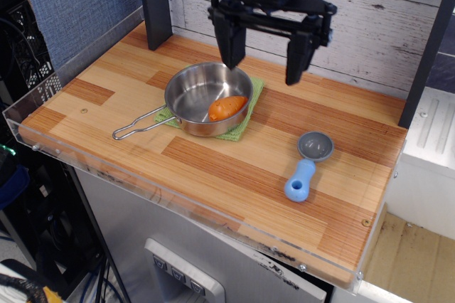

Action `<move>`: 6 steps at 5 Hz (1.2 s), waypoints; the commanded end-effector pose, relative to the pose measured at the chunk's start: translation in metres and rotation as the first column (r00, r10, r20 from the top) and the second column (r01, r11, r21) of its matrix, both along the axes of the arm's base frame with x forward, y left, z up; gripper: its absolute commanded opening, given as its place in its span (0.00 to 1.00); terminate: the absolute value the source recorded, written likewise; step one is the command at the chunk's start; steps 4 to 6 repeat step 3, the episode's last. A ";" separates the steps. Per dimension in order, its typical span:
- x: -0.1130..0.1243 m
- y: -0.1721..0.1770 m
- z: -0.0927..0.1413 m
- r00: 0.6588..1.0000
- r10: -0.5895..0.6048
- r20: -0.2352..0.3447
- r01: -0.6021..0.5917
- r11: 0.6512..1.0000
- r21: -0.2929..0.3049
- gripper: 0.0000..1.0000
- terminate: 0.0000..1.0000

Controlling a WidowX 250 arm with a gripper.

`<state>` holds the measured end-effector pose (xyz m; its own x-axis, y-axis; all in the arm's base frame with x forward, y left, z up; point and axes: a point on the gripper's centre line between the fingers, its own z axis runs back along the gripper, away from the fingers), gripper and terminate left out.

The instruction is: Put the spoon to the right of the pot.

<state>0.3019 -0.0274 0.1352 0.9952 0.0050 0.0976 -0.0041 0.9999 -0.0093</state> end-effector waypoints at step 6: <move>-0.006 -0.004 0.013 0.998 -0.003 0.055 0.003 1.000 -0.005 1.00 1.00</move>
